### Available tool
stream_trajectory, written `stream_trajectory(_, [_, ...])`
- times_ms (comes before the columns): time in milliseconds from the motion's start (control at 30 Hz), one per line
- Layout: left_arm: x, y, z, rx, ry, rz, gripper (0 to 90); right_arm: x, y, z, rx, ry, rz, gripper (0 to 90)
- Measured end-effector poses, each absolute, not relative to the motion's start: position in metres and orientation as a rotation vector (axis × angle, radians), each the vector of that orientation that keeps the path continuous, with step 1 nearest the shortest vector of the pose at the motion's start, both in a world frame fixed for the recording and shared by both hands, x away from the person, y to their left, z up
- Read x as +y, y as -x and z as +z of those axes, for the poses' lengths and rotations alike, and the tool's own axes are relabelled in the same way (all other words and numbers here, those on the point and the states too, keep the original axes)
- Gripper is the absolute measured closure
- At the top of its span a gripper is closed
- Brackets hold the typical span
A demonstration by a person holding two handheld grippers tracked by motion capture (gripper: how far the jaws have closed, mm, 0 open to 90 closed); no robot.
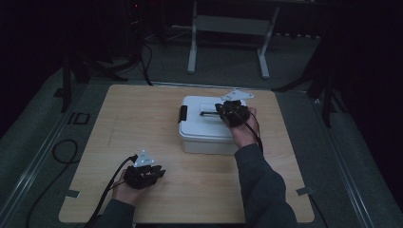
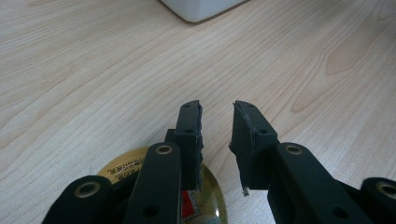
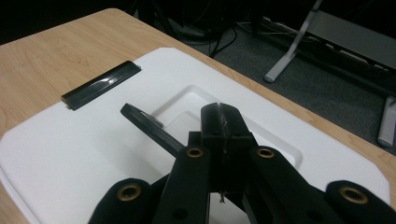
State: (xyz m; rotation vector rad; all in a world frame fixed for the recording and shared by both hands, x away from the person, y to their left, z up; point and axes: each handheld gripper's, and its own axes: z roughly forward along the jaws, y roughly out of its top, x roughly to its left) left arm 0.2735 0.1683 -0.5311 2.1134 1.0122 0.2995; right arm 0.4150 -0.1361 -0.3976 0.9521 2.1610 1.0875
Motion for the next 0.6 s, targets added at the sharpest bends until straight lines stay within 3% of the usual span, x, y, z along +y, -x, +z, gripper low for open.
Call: stream_trajectory(600, [0.1679,-0.2732,-0.5311,1.011,-2.115,0.296,72.4,-0.1356,-0.4141,-0.3986,2.163,-0.963,1.096,89.9])
